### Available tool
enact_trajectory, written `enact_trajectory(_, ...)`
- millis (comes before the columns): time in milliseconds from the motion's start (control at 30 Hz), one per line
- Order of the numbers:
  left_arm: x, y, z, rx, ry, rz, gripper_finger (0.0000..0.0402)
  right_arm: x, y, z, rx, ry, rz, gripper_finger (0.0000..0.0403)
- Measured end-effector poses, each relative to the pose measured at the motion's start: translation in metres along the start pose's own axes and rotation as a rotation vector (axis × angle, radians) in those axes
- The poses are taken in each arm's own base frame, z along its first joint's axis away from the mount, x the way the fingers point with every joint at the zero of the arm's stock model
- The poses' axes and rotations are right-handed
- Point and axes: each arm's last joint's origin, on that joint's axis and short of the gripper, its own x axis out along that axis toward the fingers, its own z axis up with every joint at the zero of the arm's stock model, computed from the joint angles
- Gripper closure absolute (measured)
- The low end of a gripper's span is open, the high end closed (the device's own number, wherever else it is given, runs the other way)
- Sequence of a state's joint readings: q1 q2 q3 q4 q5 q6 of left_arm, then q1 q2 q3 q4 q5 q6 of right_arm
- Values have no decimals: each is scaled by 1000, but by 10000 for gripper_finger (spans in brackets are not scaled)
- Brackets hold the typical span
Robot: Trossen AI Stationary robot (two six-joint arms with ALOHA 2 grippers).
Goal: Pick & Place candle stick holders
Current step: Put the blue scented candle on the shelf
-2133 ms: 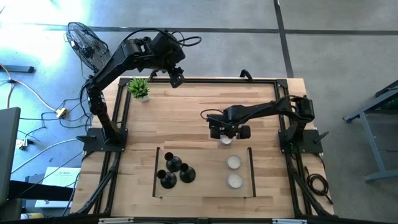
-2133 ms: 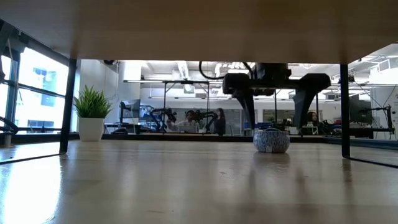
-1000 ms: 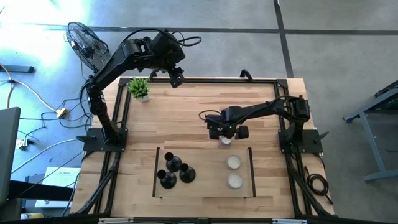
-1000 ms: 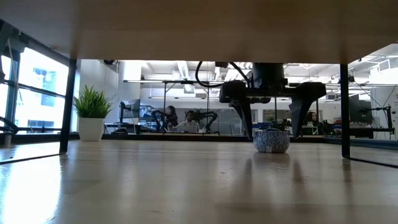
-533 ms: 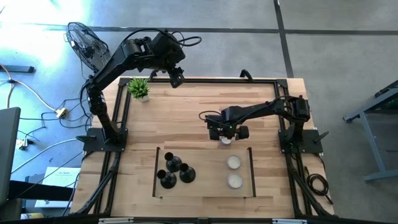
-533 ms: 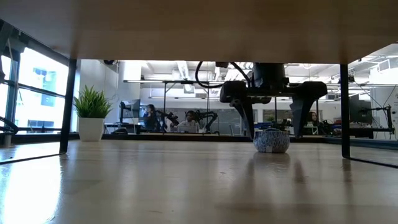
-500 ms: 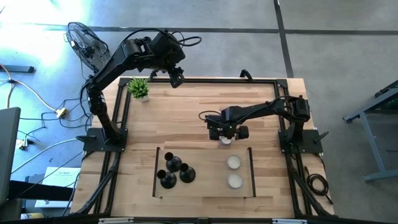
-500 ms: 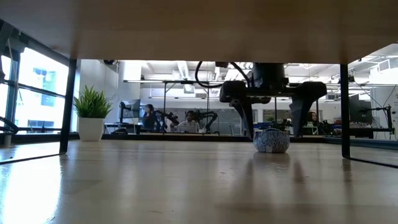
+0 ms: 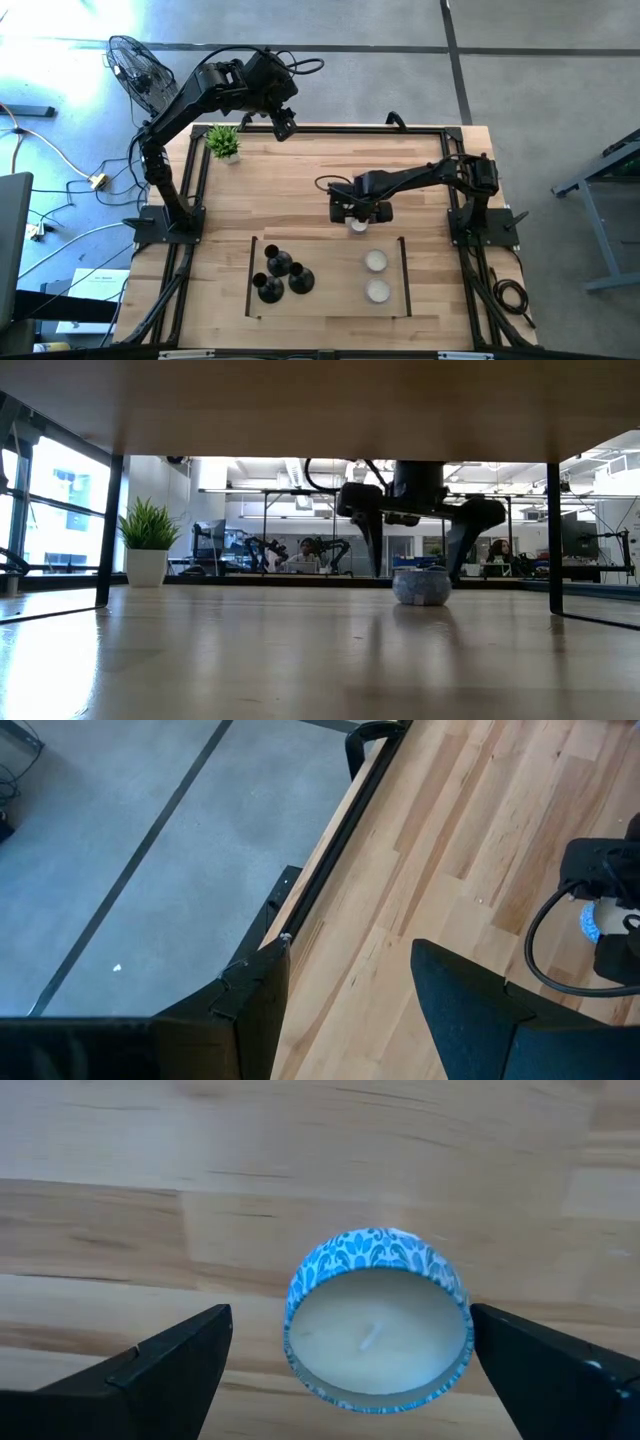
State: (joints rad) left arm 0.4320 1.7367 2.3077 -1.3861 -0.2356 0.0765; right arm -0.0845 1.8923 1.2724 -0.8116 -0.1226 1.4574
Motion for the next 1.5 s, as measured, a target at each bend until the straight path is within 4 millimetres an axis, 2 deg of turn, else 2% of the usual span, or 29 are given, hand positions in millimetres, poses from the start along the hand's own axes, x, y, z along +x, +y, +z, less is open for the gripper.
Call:
enact_trajectory(600, 0, 0, 0, 0, 0, 0, 197, -2, 19, 2, -24, -38, 200, 5)
enact_trajectory(800, 0, 0, 3, -10, -33, 2, 197, -2, 21, 1, -80, -8, 214, 5)
enact_trajectory(1067, 0, 0, 5, -49, -55, -16, 197, -2, 25, -3, -138, -136, 237, 5)
enact_trajectory(1500, -1, -1, 11, -58, -114, -57, 197, -2, 25, -8, -153, -146, 229, 5)
